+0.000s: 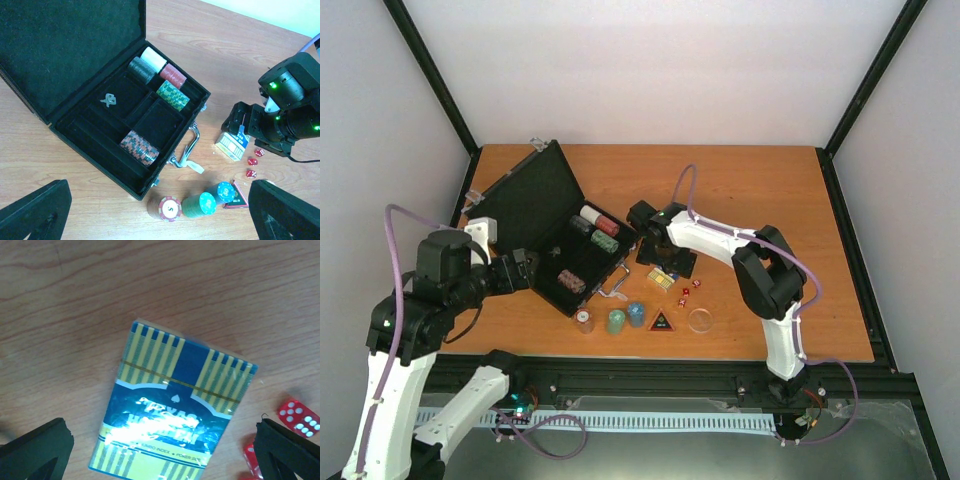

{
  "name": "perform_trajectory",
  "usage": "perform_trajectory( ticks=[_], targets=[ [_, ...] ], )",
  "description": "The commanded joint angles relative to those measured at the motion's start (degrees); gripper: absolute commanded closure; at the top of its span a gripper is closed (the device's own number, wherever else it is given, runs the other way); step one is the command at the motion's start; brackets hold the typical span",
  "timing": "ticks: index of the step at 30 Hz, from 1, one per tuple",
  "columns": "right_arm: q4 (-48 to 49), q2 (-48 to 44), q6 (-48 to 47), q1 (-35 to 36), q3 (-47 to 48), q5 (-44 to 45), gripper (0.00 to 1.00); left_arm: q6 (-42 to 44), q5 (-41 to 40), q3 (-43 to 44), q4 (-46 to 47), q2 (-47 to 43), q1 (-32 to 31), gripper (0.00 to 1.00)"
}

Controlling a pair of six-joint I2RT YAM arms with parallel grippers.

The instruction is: Pack up texas hold em set

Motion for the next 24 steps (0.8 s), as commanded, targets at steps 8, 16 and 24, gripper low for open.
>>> perform_trajectory(
  ticks=[8, 16, 24],
  targets=[
    [3.5, 2.1, 1.1, -0.3, -1.5, -1.6, 0.0, 0.9, 0.6, -0.5, 0.3, -0.7, -0.3, 0.0],
    [5.1, 3.8, 1.4, -0.7, -2.4, -3.5, 0.0, 0.7, 0.3, -0.8, 0.2, -0.1, -0.3, 0.0],
    [6.8, 4.2, 2.7, -1.0, -3.9, -4.7, 0.2, 0.9, -0.1, -1.3, 0.1, 0.3, -0.3, 0.0]
  ],
)
